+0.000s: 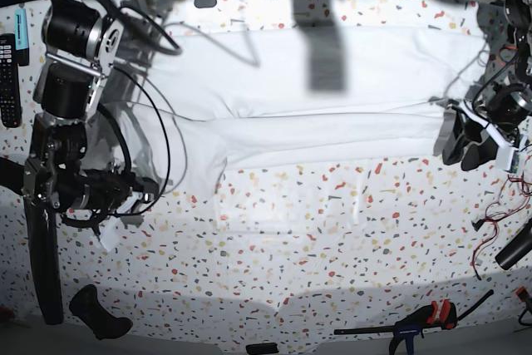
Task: Fold the T-shirt properly
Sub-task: 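Release the shirt and raise both grippers away from the band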
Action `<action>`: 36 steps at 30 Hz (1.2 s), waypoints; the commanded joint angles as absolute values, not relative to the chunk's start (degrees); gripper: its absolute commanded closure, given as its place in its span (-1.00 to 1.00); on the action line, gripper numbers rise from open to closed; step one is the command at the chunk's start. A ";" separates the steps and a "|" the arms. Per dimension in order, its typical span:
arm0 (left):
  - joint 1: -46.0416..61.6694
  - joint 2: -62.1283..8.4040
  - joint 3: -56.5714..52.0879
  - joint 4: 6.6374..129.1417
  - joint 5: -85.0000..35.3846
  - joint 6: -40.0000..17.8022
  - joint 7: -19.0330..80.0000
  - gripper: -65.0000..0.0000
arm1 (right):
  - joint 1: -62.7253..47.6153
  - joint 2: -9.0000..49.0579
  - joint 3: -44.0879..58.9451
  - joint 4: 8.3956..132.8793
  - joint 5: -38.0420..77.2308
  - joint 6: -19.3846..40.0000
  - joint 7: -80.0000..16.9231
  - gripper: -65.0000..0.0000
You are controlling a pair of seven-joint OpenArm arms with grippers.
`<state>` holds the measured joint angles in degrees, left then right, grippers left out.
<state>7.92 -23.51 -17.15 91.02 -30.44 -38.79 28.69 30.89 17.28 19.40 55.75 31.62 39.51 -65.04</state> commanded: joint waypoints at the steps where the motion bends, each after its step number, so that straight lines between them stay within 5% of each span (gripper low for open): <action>1: 7.31 -24.47 -17.54 92.01 -31.48 -38.76 27.38 0.26 | 32.08 17.96 19.11 57.14 33.65 40.00 -64.62 1.00; 10: 7.29 -24.49 -17.54 92.01 -31.31 -38.76 27.88 0.26 | 17.87 17.93 9.28 77.56 36.99 40.00 -64.66 1.00; 22: 7.29 -24.53 -17.54 92.01 -24.01 -38.11 27.75 0.26 | -10.83 18.79 9.82 116.25 36.42 40.00 -64.84 1.00; 36: 7.29 -24.80 -17.54 92.01 -20.21 -37.28 27.79 0.26 | -37.34 24.84 9.85 123.37 21.74 40.00 -63.13 1.00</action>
<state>7.94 -23.79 -17.17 91.02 -19.29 -37.54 29.15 -37.17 24.45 9.61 122.28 21.26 39.75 -63.31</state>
